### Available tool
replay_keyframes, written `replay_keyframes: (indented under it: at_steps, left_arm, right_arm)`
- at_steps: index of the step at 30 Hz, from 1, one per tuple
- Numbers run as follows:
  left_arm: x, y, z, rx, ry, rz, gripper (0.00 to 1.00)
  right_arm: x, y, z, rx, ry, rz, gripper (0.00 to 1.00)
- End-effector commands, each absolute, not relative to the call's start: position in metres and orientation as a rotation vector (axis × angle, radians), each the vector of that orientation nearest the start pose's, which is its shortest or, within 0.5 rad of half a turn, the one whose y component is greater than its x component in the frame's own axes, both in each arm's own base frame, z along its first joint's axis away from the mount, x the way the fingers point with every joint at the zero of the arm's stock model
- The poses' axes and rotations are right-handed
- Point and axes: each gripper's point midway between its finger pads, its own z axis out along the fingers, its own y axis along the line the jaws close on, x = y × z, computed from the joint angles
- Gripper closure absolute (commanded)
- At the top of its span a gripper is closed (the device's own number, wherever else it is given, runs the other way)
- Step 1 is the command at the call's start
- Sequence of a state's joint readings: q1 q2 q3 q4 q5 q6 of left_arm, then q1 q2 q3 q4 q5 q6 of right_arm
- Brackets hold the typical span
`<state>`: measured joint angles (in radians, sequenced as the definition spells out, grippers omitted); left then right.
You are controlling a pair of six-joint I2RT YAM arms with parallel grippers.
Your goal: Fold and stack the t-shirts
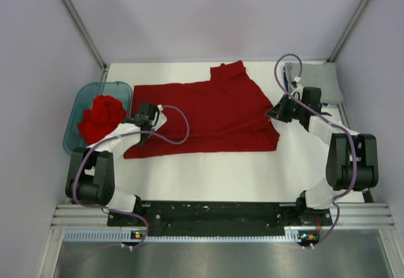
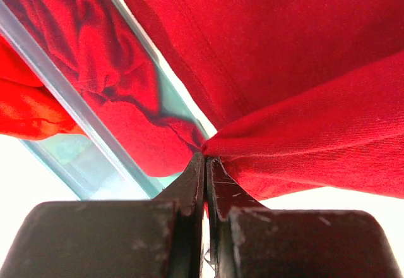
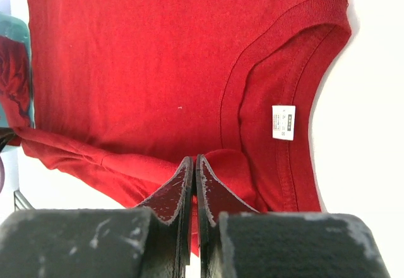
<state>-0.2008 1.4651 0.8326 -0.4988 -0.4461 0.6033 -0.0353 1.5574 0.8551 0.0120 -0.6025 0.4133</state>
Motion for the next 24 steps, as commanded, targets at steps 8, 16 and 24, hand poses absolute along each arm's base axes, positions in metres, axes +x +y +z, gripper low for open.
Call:
replay_keyframes:
  at_steps: [8, 16, 24]
  left_arm:
    - [0.332, 0.043, 0.082, 0.841, 2.484, 0.810, 0.87]
    - [0.356, 0.049, 0.101, 0.761, 2.414, 0.918, 0.57]
    - [0.363, 0.025, 0.124, 0.866, 2.356, 0.850, 0.56]
  right_arm:
    - [0.424, 0.107, 0.114, 0.060, 2.221, 0.865, 1.00]
    - [0.456, 0.104, 0.092, 0.109, 2.303, 0.858, 0.79]
    - [0.464, 0.055, 0.119, 0.220, 2.418, 0.459, 0.59]
